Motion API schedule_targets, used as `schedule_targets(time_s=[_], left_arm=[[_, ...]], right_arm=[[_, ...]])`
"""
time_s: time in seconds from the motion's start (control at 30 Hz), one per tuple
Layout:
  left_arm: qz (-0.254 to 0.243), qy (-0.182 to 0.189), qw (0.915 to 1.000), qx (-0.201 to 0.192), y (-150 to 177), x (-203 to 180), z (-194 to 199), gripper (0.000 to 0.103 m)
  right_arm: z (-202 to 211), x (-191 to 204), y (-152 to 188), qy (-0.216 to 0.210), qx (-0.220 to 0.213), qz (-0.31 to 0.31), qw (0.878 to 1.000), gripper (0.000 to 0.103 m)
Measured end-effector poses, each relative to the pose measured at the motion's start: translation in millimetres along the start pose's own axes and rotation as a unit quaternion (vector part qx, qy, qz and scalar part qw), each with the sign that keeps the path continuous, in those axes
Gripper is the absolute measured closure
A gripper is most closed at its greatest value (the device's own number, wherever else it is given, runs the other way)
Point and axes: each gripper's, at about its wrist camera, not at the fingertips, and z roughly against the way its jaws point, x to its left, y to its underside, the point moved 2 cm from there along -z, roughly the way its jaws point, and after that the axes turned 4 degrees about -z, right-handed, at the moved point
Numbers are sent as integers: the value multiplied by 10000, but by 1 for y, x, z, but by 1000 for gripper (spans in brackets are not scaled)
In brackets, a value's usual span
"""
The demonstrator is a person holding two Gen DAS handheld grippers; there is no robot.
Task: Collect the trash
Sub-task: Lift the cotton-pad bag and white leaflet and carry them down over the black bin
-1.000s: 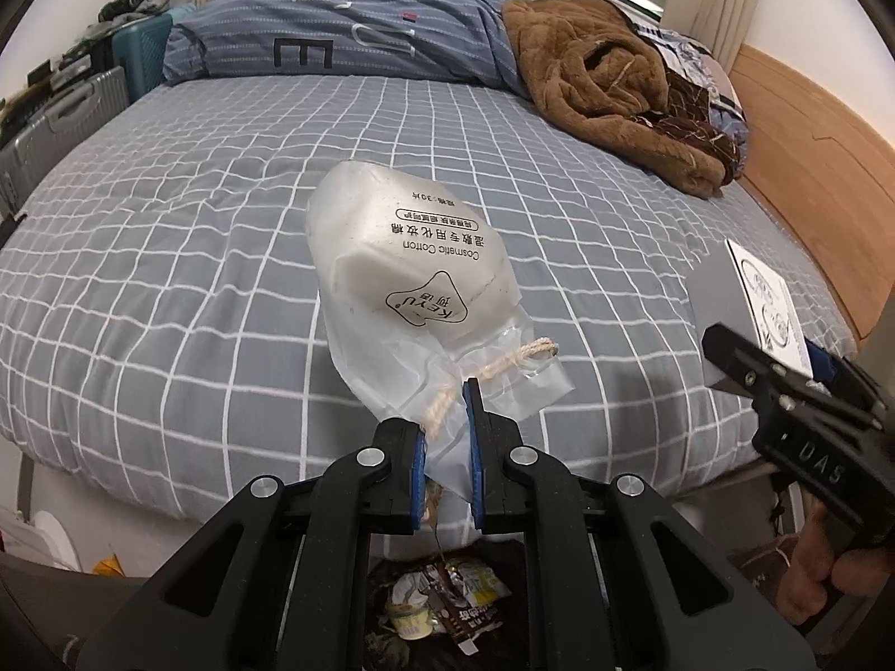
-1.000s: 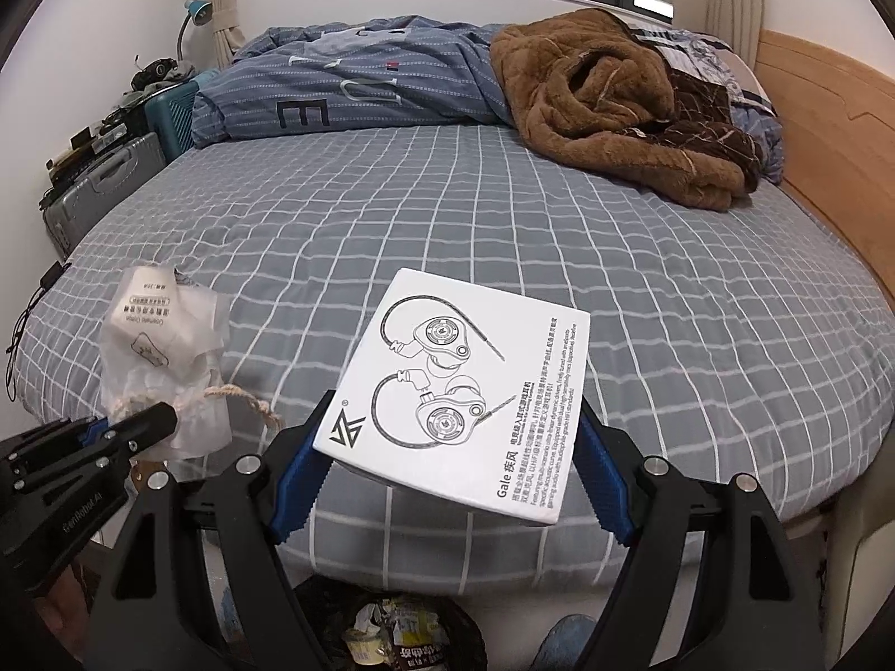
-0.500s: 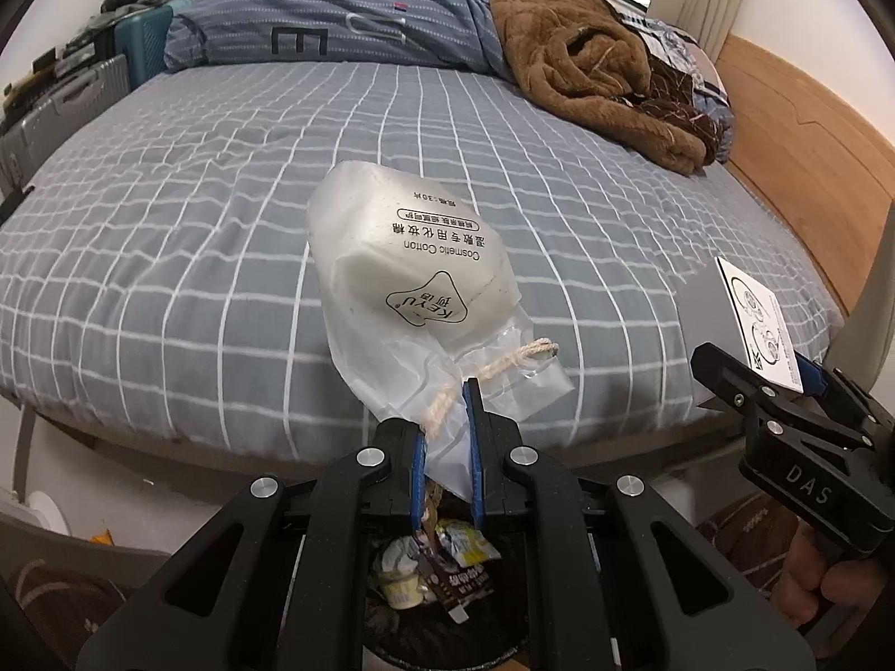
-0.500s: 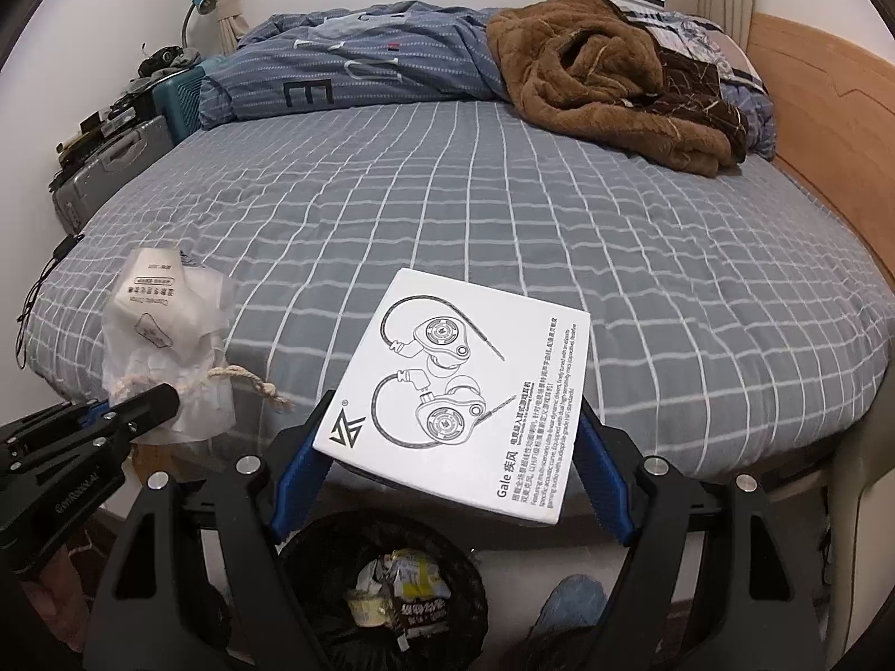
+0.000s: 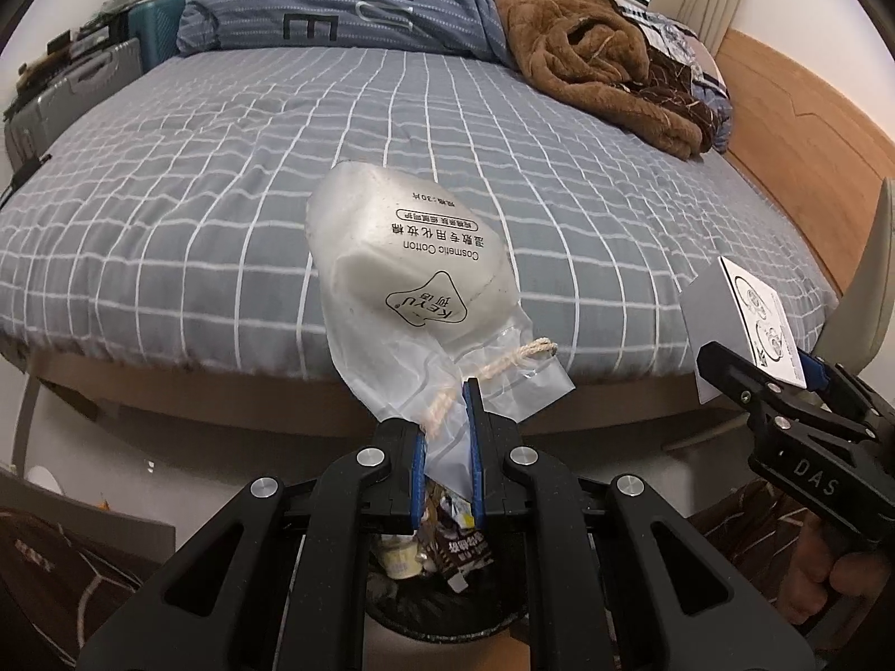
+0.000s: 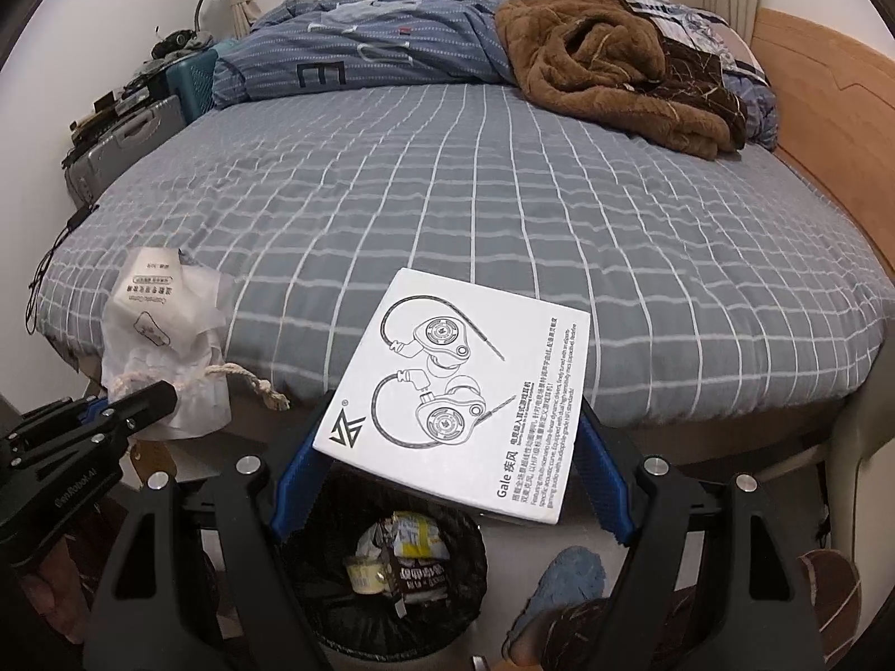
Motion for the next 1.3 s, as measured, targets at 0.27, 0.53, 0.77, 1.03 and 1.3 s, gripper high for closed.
schedule_targets(time_s=[0.27, 0.53, 0.77, 1.03, 1.3], left_arm=[[-53, 19, 9996, 278, 28, -4, -6, 92], [-88, 44, 9987, 493, 48, -10, -13, 92], [-112, 72, 9971, 750, 63, -12, -29, 92], [-248, 114, 9923, 1205, 83, -20, -64, 92], [-342, 152, 9870, 1564, 89, -27, -99, 92]], right_arm=[[-8, -4, 35, -23, 393, 3, 9992, 28], [-10, -1, 56, -78, 585, 35, 9982, 28], [-26, -1, 76, -106, 1010, 23, 9948, 28], [-48, -10, 89, 19, 1325, -83, 9911, 28], [-62, -28, 94, 156, 1479, -285, 9885, 28]])
